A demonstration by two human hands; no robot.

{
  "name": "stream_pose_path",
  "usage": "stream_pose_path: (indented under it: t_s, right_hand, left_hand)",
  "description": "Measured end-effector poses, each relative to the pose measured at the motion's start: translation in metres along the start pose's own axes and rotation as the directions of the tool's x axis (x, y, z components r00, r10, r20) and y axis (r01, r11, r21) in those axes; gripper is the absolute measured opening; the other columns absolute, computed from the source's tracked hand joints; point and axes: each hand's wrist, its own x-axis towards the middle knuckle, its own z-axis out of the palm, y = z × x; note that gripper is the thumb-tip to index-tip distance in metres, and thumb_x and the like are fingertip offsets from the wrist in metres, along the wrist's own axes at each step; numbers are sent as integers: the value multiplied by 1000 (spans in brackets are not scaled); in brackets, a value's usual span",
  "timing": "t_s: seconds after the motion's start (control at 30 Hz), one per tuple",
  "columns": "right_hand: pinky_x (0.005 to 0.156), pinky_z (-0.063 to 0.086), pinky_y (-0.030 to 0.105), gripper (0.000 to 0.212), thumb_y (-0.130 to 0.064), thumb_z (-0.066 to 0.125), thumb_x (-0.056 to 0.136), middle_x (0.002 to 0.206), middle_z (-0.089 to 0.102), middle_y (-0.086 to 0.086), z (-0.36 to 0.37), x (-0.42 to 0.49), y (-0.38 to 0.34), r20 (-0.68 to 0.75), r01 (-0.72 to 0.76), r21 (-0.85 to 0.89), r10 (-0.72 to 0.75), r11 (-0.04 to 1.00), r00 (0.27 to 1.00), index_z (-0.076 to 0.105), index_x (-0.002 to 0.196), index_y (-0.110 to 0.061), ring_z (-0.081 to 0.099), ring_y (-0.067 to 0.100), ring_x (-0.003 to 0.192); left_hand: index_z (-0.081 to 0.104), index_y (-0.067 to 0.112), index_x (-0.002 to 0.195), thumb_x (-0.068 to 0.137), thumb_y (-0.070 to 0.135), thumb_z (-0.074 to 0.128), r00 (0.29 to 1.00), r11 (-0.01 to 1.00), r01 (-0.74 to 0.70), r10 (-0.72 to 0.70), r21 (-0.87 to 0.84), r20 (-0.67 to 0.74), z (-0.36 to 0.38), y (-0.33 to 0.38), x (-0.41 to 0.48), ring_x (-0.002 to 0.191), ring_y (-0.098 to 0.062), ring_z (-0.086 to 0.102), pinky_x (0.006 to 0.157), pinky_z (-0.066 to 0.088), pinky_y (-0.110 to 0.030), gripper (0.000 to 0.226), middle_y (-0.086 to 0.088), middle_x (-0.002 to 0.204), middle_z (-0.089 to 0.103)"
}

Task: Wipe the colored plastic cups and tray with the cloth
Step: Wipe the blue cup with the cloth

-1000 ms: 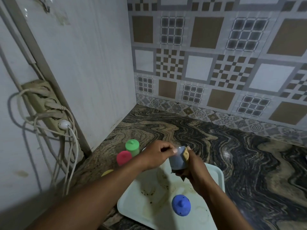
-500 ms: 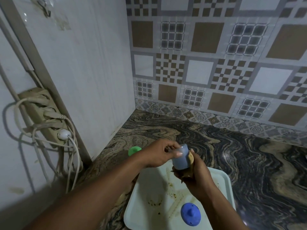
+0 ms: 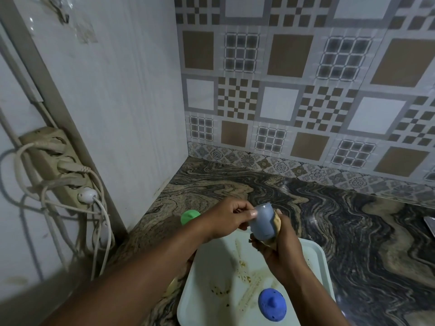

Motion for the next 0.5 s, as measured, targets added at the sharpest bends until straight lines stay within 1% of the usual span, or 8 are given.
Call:
stream_pose_path:
  t_s: [0.07,0.13,0.2,0.23,0.33,0.4,0.47,0.5]
  right_hand:
    - [51,45,35,41,-44,48,104,81,62,24,2,2,5,-54,327,-311,-360,892,931,67,98,-8,57,25,61]
    - [58,49,29,34,-49,49,101,84,68,3,-2,6,11,110,599,-583,-677,549,728,70,100,-22,63,14,68]
    - [69,48,20,33,-48,47,99,96,68,-9,-8,11,16,232,675,-672,-779,305,583,69,109,-25,64,6,86]
    - [71,48,20,33,-48,47,99,98,68,-9,-8,11,17,229,677,-678,-793,286,564,68,110,-25,64,6,89]
    - [60,52,35,41,-54,43,99,86,67,3,4,6,17,-39,566,-553,-698,611,716,67,100,-20,63,20,72]
    - [53,46,38,46,-50,43,103,78,64,18,14,4,11,-196,264,-204,-303,943,933,65,98,-9,58,28,61]
    - [56,44,42,45,-47,44,105,80,62,23,18,4,6,-176,39,21,-35,999,984,64,105,-7,57,29,59]
    - [56,44,41,43,-46,44,105,81,62,24,19,3,5,-186,58,5,-56,998,981,63,105,-7,56,29,59]
  left_hand:
    - [73,12,99,84,63,63,997,993,55,-60,-108,-44,6,5,-2,93,-27,72,88,60,-48,54,-15,101,73]
    - [68,16,101,75,72,66,977,987,119,-136,-109,-165,12,13,-2,95,-26,72,79,63,-45,62,-11,106,70]
    - [63,22,102,76,69,70,937,981,188,-193,-46,-290,14,14,1,98,-19,67,75,63,-38,54,-3,108,66]
    - [64,24,104,80,63,71,933,980,192,-198,-50,-300,15,14,3,100,-17,65,74,61,-33,48,-1,109,65]
    - [68,33,108,82,47,76,967,985,37,-77,-166,-242,23,8,5,110,-18,64,84,57,-27,31,1,118,65]
    - [67,40,107,82,38,75,974,979,-38,-8,-198,-227,27,6,4,119,-15,60,93,51,-29,27,4,127,62]
    - [65,35,113,86,32,71,981,970,-40,-7,-241,-194,28,4,5,123,-15,56,96,47,-30,28,3,132,58]
    - [62,31,116,88,37,67,981,971,-13,-33,-239,-190,28,8,4,121,-17,56,96,46,-31,29,2,130,57]
